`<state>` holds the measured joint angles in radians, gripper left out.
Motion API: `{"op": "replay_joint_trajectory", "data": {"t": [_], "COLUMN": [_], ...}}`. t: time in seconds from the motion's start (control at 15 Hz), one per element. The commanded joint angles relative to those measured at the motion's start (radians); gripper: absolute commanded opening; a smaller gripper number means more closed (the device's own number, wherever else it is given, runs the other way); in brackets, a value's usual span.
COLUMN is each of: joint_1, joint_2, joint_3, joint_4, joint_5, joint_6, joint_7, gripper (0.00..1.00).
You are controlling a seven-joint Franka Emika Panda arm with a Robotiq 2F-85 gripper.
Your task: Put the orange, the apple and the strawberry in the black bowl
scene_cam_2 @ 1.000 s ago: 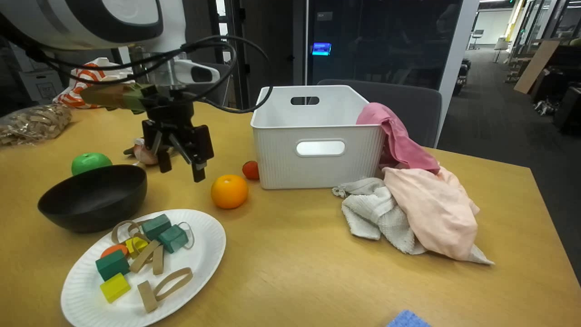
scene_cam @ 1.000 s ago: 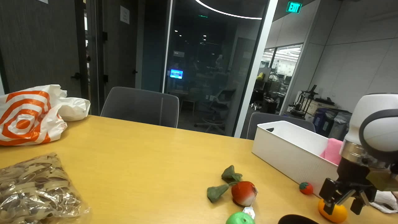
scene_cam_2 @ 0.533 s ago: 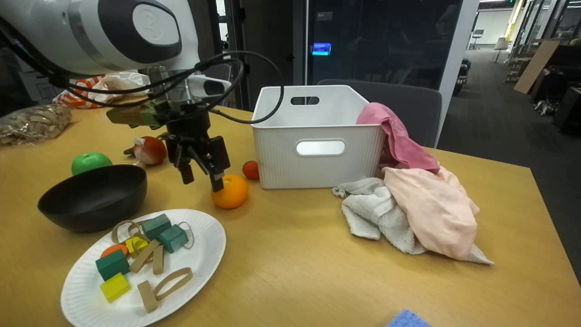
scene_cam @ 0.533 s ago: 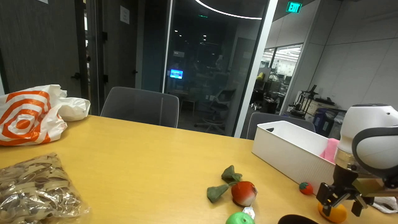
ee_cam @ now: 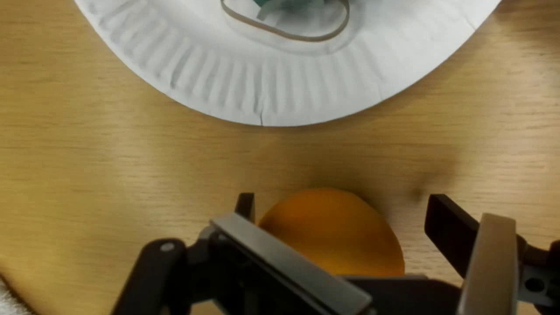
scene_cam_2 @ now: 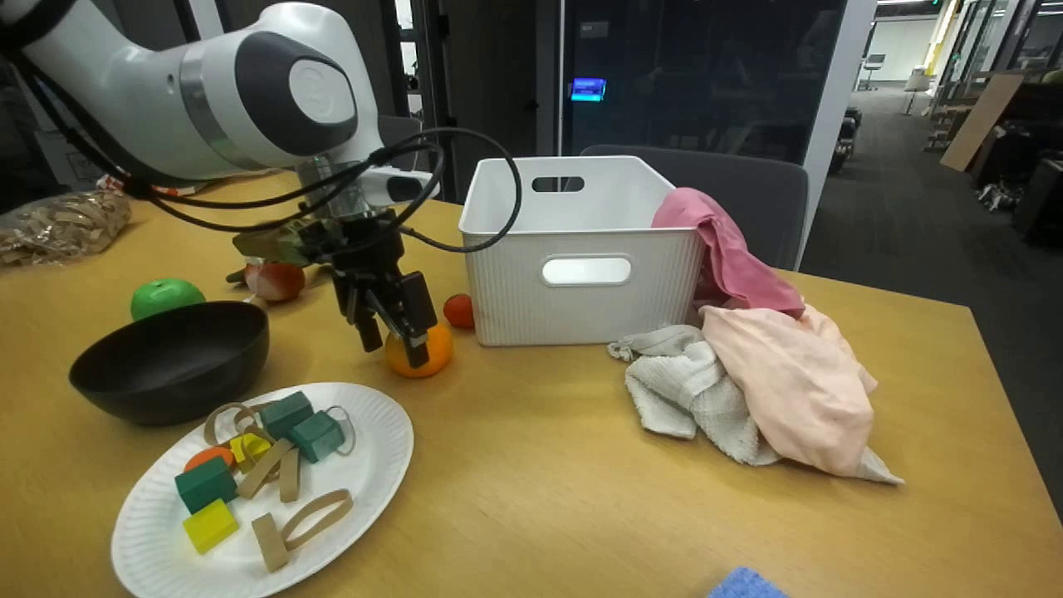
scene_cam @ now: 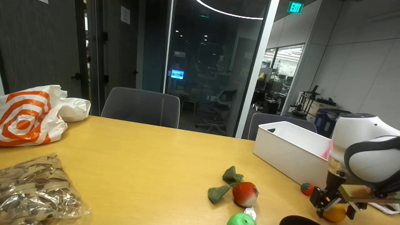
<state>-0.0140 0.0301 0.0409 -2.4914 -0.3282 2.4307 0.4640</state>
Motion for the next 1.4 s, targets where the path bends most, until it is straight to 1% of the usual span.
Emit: {"op": "replay_joint_trajectory", "data": {"t": [0.0, 0.07, 0.13, 0.2, 0.27, 0.47, 0.6, 0.67, 0.73, 0.87, 0.93, 1.07, 1.13, 1.2, 1.33], "joint_1": [0.018, 0.024, 0.03, 0.036, 0.042, 0.055, 0.054, 0.047, 0.044, 0.035, 0.036, 0.056, 0.1, 0.087, 0.127], "joint_2": [0.072, 0.084, 0.088, 0.091, 0.081, 0.053, 0.008, -0.031, -0.056, -0.139, -0.199, -0.288, -0.334, -0.381, -0.44], "joint_3": [-0.028, -0.035, -0.042, -0.047, -0.049, -0.055, -0.053, -0.044, -0.041, -0.035, -0.03, -0.026, -0.063, -0.038, -0.031], "joint_4": [0.041, 0.045, 0.044, 0.047, 0.043, 0.028, -0.002, -0.03, -0.047, -0.105, -0.151, -0.204, -0.224, -0.242, -0.258], "joint_5": [-0.081, -0.093, -0.11, -0.12, -0.134, -0.183, -0.184, -0.133, -0.114, -0.038, 0.052, 0.169, 0.216, 0.26, 0.316], "joint_6": [0.06, 0.071, 0.079, 0.085, 0.086, 0.072, 0.076, 0.082, 0.091, 0.128, 0.149, 0.142, 0.124, 0.098, 0.058], "joint_7": [0.119, 0.137, 0.161, 0.18, 0.201, 0.256, 0.251, 0.186, 0.157, 0.052, -0.063, -0.21, -0.288, -0.368, -0.476], "gripper": [0.75, 0.73, 0.66, 0.56, 0.54, 0.54, 0.54, 0.54, 0.54, 0.54, 0.54, 0.54, 0.54, 0.54, 0.54]}}
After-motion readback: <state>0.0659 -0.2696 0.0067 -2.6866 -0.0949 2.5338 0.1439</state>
